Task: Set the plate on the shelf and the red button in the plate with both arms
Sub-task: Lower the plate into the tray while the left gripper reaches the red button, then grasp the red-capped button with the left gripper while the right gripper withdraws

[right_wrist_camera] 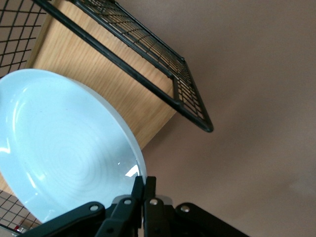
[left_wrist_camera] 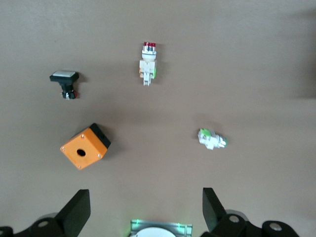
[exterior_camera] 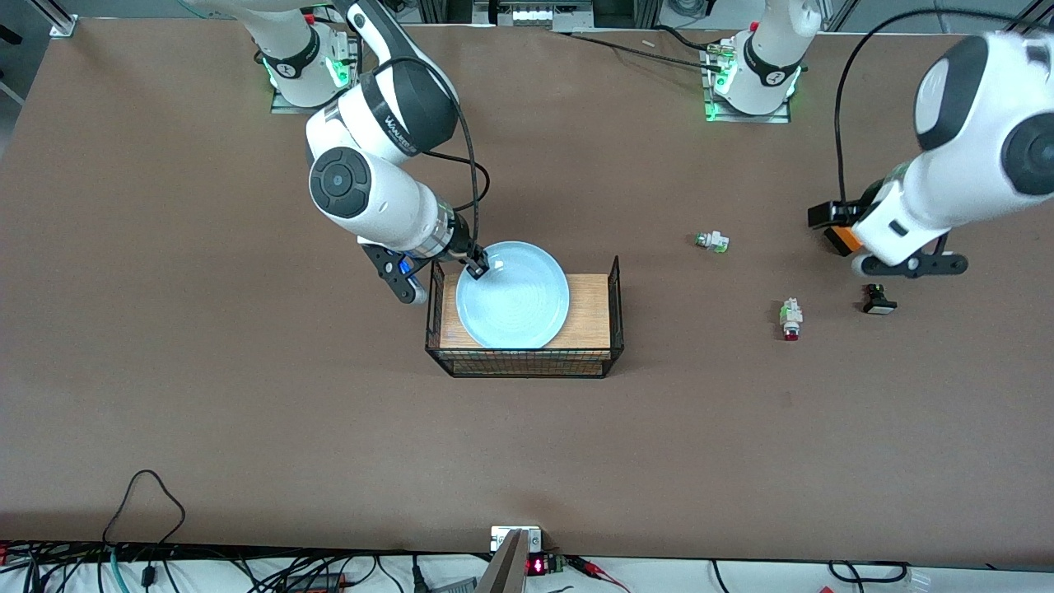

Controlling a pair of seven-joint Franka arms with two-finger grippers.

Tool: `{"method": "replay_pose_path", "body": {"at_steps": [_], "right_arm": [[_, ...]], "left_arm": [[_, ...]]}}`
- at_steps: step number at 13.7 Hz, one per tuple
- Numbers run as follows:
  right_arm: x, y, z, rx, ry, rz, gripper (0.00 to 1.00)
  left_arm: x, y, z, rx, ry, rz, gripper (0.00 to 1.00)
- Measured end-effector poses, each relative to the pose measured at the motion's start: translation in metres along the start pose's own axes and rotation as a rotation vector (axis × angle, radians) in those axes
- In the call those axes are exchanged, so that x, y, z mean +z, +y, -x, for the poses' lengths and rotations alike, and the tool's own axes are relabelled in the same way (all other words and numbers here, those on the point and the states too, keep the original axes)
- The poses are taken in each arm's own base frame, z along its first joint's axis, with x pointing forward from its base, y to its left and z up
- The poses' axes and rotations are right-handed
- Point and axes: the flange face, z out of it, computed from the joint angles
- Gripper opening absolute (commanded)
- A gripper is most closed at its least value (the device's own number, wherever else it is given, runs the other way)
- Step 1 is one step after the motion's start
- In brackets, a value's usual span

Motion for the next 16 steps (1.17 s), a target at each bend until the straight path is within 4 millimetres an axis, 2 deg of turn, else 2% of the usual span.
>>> {"method": "replay_pose_path", "body": {"at_steps": [1,3,7,9,11,13,14,15,16], "right_arm": [[0.003,0.0,-0.001,-0.004,0.001,0.0,0.03],[0.009,0.0,-0.004,-0.014,0.002,0.005,1.0],[0.013,0.002,-0.011,-0.087,0.058,0.02,1.0],[-0.001,0.001,-0.008,-0.111,0.067,0.0,1.0],[-0.038,0.0,0.004,-0.131,0.072,-0.056,1.0],[-0.088,0.006,0.015,-0.149,0.086,-0.124,1.0],[-0.113,0.012,0.016,-0.163,0.106,-0.149,1.0],[-0.134,0.02,0.011,-0.196,0.129,-0.154,1.0],[-0.149,0.029,-0.001,-0.255,0.153,-0.128,1.0]], "left_arm": [[0.013,-0.005,-0.013,-0.005,0.006,0.003,1.0],[0.045,-0.015,-0.035,0.003,0.032,0.015,1.0],[0.115,-0.019,-0.064,0.007,0.102,0.032,1.0],[0.15,-0.015,-0.07,0.026,0.145,0.038,1.0],[0.181,-0.015,-0.074,0.035,0.163,0.044,1.0],[0.207,-0.019,-0.081,0.04,0.172,0.048,0.97],[0.22,-0.022,-0.085,0.056,0.178,0.05,0.84],[0.232,-0.026,-0.089,0.075,0.183,0.051,0.67],[0.242,-0.029,-0.092,0.095,0.186,0.052,0.54]]}}
